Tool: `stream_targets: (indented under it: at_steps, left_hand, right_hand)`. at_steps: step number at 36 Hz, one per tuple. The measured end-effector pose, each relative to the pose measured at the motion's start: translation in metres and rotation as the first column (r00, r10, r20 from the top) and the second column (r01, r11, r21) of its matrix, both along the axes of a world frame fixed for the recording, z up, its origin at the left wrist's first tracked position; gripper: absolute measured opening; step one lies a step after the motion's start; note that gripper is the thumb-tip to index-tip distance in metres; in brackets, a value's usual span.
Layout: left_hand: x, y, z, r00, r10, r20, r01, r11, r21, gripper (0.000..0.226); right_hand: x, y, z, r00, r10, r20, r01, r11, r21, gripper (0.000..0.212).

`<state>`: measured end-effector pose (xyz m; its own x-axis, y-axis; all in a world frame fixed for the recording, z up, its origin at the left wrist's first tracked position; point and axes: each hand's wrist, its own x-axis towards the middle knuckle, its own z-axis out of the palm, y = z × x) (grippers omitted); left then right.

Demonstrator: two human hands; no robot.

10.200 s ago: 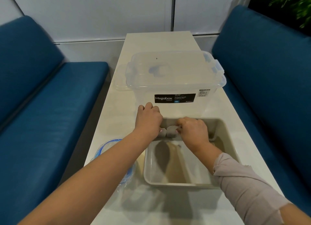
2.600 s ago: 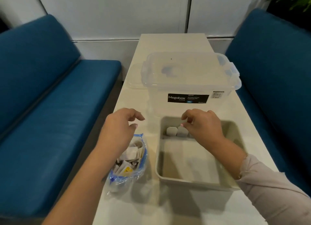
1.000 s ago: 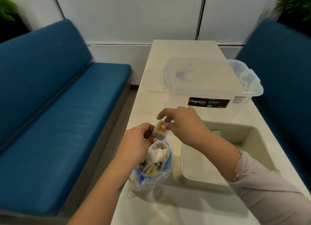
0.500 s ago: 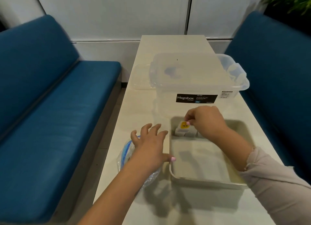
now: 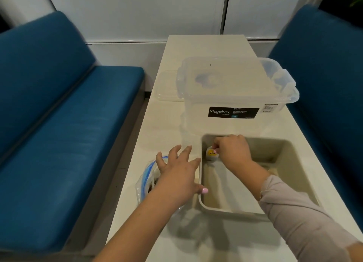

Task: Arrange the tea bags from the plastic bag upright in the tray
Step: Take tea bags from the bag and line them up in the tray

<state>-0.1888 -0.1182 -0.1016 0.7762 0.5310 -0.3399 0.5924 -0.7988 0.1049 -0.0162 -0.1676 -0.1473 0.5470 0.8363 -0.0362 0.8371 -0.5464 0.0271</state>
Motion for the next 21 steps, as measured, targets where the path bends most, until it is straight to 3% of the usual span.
stream_targets:
  at_steps: [15, 21]
  left_hand:
    - [-0.0026, 0.0007, 0.0024, 0.999, 0.029, 0.043, -0.027, 0.999, -0.037, 0.075]
    - [-0.0063, 0.0085, 0.0052, 0.977, 0.112, 0.181, -0.105, 0.993, -0.046, 0.049]
  right_hand:
    - [-0.0012, 0.0000, -0.0038, 0.999, 0.013, 0.030, -0.013, 1.000, 0.017, 0.016]
    - [0.0005, -0.0031, -0.0018, 1.000, 0.008, -0.005, -0.008, 0.999, 0.033, 0.018]
